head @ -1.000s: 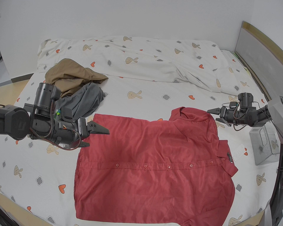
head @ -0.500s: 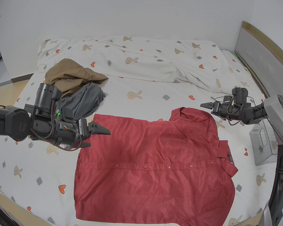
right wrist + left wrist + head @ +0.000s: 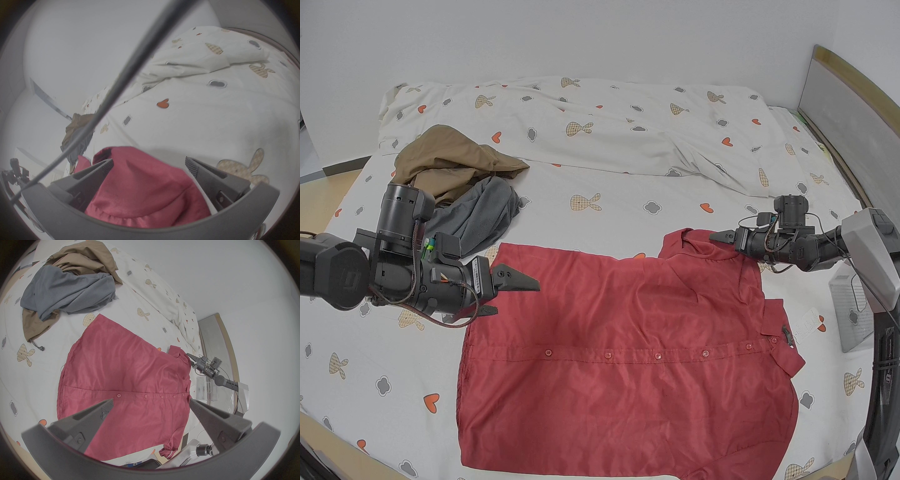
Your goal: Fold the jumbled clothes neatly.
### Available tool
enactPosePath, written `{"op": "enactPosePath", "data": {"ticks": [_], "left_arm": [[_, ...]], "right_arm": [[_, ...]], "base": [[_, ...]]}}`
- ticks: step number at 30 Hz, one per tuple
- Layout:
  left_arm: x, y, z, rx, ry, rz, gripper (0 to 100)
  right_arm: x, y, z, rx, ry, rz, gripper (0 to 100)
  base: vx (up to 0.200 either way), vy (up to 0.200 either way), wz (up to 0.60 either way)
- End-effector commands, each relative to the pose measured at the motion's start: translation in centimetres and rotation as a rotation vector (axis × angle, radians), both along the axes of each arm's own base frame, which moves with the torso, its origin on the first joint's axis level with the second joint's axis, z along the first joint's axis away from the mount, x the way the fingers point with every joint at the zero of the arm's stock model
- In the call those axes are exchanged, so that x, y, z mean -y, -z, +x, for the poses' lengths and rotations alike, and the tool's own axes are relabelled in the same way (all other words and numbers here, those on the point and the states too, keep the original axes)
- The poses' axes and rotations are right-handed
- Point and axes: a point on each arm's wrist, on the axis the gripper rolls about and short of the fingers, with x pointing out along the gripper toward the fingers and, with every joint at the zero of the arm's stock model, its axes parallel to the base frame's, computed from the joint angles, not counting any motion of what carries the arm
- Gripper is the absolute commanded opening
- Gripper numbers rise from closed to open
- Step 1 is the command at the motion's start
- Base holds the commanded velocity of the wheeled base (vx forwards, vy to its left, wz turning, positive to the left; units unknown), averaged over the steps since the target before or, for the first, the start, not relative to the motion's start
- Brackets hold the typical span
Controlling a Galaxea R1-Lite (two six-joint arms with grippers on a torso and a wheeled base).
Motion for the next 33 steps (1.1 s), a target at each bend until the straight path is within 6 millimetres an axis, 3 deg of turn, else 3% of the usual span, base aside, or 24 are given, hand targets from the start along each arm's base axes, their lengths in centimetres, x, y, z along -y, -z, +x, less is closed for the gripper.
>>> {"op": "enactPosePath", "data": {"ticks": [1,2,3,10,15,21,33], "left_arm": [[0.1,0.1,0.0,-0.005,0.001,0.001,100],[0.1,0.1,0.0,-0.006,0.002,0.0,100],[0.1,0.1,0.0,-0.006,0.002,0.0,100],[0.1,0.2,0.0,-0.007,0.002,0.0,100],[0.1,0.2,0.0,-0.006,0.003,0.001,100],[0.1,0.2,0.0,-0.009,0.005,0.002,100],[0.1,0.2,0.0,-0.008,0.005,0.002,100]], "right_arm": [[-0.5,0.8,0.1,-0.016,-0.013,-0.004,100],[-1.1,0.8,0.3,-0.02,-0.034,-0.023,100],[-1.1,0.7,0.3,-0.022,-0.034,-0.023,0],[-1.0,-0.6,0.5,0.008,-0.027,-0.022,0],[0.2,-3.1,0.1,0.06,-0.001,-0.02,0],[2.0,-4.6,-0.1,0.097,0.038,-0.021,0],[2.2,-3.6,-0.7,-0.004,0.039,-0.026,0]], "base": [[0.0,0.0,0.0],[0.0,0.0,0.0],[0.0,0.0,0.0],[0.0,0.0,0.0],[0.0,0.0,0.0],[0.0,0.0,0.0],[0.0,0.0,0.0]]}}
